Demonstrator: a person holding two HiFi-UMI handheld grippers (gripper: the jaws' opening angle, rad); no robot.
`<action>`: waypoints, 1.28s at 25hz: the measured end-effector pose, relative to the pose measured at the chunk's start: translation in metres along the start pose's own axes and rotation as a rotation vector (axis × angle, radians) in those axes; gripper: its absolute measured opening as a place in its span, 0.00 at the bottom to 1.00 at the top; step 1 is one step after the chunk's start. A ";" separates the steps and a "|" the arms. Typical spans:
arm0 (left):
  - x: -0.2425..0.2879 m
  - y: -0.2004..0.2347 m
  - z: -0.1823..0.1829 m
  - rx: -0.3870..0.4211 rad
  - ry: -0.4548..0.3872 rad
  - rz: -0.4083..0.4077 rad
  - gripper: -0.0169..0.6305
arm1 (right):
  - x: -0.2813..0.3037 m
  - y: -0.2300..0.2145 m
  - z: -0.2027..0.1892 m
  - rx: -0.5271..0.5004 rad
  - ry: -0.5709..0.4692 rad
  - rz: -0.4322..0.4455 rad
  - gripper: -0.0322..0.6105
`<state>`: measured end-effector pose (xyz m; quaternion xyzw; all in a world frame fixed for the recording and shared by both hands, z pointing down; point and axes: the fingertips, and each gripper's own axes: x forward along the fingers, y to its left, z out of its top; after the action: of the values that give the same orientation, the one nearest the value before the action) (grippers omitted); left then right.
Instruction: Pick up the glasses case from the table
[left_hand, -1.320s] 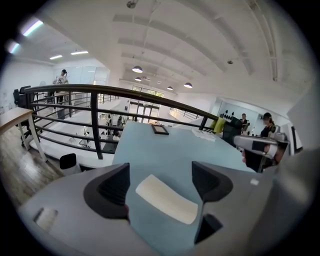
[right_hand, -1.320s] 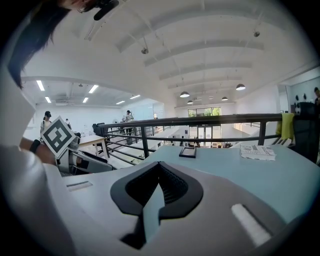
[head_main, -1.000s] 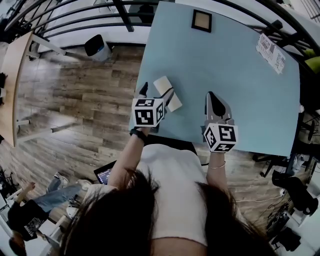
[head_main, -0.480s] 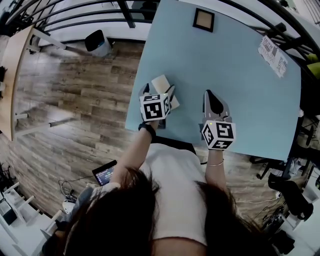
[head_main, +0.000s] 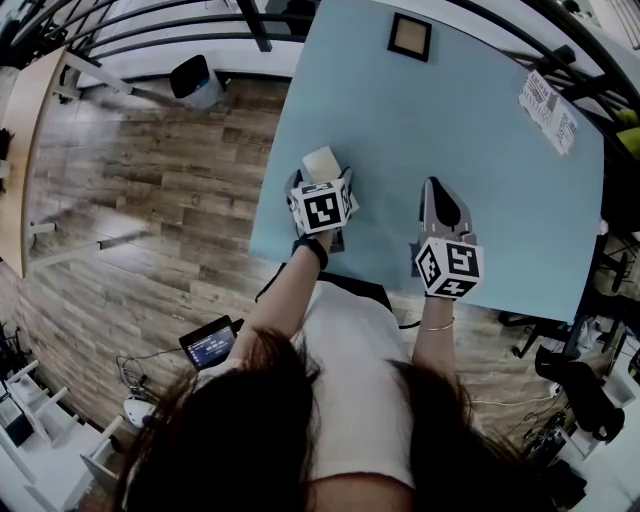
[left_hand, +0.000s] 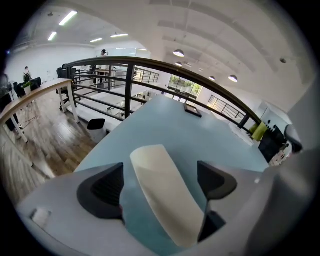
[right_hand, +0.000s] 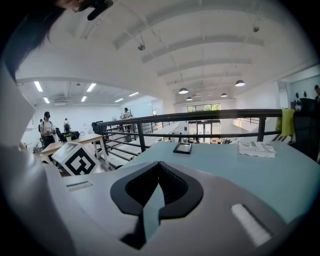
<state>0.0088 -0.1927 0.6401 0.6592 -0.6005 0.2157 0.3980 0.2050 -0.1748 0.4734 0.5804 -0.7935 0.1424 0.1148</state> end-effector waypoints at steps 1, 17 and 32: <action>0.001 -0.001 -0.002 -0.004 0.004 0.008 0.79 | -0.001 -0.001 -0.001 0.002 0.001 -0.002 0.05; 0.020 -0.021 -0.029 -0.012 0.032 0.103 0.78 | -0.008 -0.028 -0.009 0.044 0.010 -0.054 0.05; 0.021 -0.017 -0.036 0.097 -0.016 0.143 0.78 | -0.005 -0.030 -0.007 0.055 0.013 -0.061 0.05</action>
<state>0.0360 -0.1780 0.6727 0.6346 -0.6383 0.2669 0.3443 0.2355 -0.1761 0.4811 0.6064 -0.7704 0.1644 0.1085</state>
